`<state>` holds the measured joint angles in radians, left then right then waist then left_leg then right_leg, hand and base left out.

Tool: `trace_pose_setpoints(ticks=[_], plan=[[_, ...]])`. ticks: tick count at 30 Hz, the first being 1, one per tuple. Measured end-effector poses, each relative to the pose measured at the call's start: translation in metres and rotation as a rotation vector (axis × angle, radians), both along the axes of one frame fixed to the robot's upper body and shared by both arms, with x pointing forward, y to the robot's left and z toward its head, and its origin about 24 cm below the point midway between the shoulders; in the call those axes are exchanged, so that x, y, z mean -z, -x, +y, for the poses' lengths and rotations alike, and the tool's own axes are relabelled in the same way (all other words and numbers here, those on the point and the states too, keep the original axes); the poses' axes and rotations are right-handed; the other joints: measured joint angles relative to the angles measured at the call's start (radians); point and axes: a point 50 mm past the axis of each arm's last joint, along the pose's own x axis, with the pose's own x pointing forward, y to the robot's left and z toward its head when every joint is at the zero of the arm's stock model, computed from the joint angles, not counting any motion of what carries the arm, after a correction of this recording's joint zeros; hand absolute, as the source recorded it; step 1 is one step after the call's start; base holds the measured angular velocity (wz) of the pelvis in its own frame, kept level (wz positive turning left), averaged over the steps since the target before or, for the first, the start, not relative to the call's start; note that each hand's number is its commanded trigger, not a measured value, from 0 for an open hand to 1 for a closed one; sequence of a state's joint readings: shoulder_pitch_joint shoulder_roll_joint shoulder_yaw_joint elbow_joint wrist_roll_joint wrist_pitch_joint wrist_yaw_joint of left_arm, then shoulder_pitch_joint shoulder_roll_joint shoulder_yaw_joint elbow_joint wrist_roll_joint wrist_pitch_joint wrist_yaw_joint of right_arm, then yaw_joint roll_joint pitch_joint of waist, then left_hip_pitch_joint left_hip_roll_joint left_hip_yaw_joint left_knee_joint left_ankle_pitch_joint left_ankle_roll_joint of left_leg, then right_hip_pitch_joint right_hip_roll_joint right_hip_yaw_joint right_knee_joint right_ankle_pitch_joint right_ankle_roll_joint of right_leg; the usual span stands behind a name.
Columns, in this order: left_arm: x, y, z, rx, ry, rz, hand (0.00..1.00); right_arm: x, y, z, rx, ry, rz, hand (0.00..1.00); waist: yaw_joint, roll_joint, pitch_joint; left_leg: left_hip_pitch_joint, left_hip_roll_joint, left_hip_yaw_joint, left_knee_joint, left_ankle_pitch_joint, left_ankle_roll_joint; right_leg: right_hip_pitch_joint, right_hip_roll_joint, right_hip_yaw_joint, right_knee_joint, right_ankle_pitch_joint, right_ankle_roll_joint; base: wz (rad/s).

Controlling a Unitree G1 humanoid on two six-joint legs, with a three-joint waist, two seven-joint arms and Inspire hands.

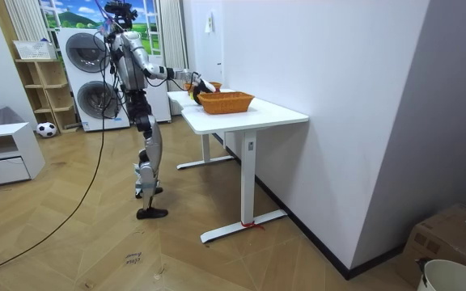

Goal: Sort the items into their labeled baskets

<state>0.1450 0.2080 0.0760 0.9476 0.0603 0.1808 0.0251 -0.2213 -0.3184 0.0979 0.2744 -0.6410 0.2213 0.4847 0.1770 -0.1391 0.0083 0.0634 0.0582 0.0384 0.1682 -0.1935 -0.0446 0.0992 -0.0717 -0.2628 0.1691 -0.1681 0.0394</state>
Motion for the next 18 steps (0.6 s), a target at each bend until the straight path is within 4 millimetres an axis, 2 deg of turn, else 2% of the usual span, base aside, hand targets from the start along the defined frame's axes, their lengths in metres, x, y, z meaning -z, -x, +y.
trace_pose_setpoints(ticks=[13, 18], plan=[[-0.0008, -0.0074, -0.0025, 0.005, 0.004, -0.020, 0.00, -0.0038, -0.0085, -0.0005, 0.006, 0.109, -0.019, 1.00, 0.021, 0.000, -0.0006, 0.002, 0.000, 0.000, -0.002, 0.000, 0.000, -0.001, 0.000, -0.001, 0.000, 0.000, 0.000, 0.00], [-0.0008, -0.0087, -0.0033, 0.006, 0.004, -0.022, 0.00, -0.0055, -0.0103, 0.0005, 0.007, 0.134, -0.019, 1.00, 0.019, 0.001, 0.0000, 0.000, 0.000, 0.000, -0.002, 0.000, 0.000, -0.003, 0.000, 0.000, -0.001, 0.000, 0.000, 0.00]])
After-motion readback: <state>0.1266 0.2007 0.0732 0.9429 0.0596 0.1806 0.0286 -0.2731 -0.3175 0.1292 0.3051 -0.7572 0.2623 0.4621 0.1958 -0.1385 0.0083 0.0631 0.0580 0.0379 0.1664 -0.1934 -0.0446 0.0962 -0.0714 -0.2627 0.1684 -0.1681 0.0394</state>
